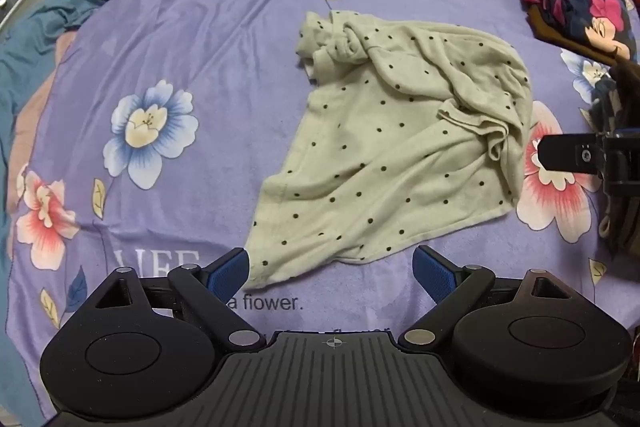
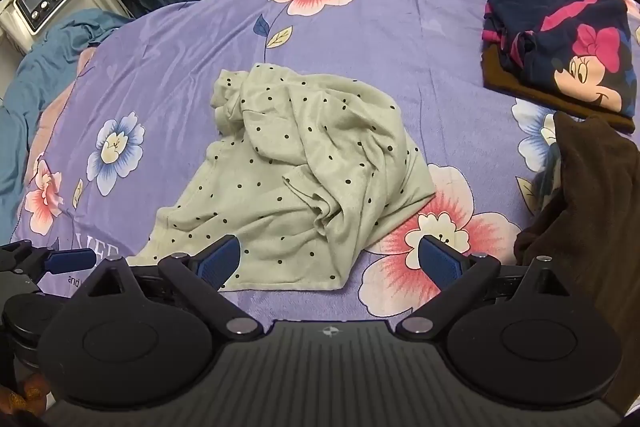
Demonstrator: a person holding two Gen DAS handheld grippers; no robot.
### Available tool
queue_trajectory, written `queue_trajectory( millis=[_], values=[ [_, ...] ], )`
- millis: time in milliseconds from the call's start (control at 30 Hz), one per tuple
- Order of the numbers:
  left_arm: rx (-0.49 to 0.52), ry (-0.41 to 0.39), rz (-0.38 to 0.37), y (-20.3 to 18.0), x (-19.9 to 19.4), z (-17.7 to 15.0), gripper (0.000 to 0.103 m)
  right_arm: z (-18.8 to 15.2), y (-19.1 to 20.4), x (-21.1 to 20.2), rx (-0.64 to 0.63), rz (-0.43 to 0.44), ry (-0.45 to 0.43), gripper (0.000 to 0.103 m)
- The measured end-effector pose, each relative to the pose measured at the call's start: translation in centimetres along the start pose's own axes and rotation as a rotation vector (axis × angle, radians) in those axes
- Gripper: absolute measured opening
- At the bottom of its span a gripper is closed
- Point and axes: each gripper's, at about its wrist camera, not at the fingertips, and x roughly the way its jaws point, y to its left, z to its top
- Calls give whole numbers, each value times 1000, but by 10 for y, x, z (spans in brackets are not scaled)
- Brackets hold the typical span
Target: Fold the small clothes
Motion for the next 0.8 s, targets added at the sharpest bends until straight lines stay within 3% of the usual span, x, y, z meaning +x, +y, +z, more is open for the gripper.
queue_trajectory(
  millis=[267,800],
  values=[
    [60,8,7,-9,2,0,103,1,-4,-1,19,-11,-20,97],
    [72,16,11,-13,3,-2,103,0,-2,0,16,10,-32,97]
  ],
)
